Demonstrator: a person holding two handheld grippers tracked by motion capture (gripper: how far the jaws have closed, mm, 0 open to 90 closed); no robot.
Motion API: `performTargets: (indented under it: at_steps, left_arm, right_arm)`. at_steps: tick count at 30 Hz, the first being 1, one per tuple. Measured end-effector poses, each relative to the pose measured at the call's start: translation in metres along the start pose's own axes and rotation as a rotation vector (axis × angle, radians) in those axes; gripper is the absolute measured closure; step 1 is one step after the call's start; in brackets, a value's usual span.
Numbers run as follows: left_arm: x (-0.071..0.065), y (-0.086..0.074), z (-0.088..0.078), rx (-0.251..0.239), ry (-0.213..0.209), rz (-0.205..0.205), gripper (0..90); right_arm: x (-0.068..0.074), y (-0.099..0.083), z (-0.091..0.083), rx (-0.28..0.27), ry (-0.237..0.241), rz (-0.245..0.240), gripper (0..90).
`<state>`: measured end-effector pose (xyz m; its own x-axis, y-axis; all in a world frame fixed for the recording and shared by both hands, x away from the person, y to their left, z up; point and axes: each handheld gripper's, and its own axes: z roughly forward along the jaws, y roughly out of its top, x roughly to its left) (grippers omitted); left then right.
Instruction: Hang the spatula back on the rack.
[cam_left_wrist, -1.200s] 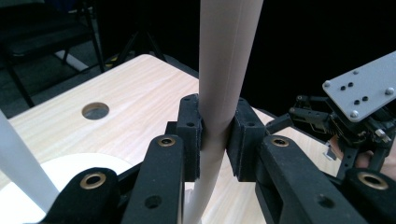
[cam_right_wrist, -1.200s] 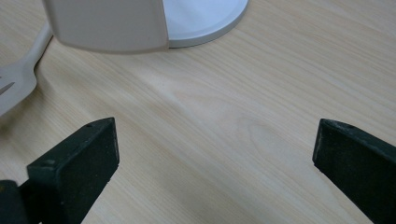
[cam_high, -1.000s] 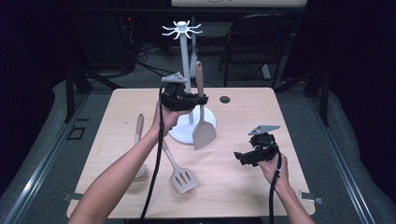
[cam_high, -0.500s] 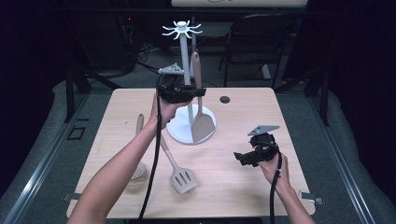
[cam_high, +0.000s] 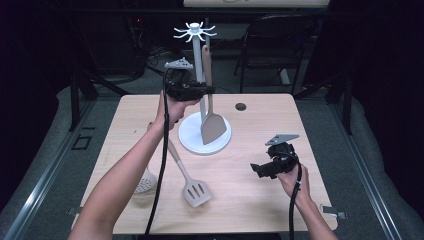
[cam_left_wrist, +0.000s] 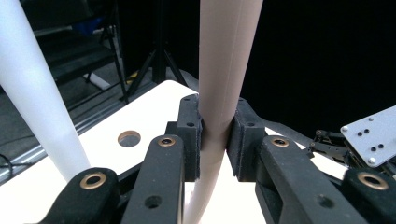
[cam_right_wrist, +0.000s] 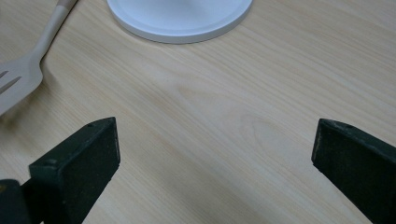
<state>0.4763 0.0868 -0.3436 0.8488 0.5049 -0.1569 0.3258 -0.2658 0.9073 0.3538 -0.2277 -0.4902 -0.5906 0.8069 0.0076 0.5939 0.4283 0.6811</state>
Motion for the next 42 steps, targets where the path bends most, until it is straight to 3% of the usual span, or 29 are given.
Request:
performTargets:
  at_steps: [13,17,34,42]
  left_arm:
    - [0.005,0.015,0.004,0.021,-0.005,-0.007,77.0]
    - [0.008,0.017,0.004,0.011,-0.009,-0.023,77.1]
    - [0.023,0.012,0.002,0.001,0.010,-0.080,77.0]
    - [0.023,0.011,0.002,0.009,0.084,-0.013,77.0]
  right_arm:
    - [-0.001,0.000,0.001,0.032,-0.019,-0.030,0.9]
    - [-0.001,-0.002,0.000,0.021,-0.012,-0.018,1.0]
    - [0.000,-0.002,0.001,0.040,-0.008,-0.038,1.3]
    - [0.000,-0.002,0.003,0.046,-0.010,-0.039,1.3]
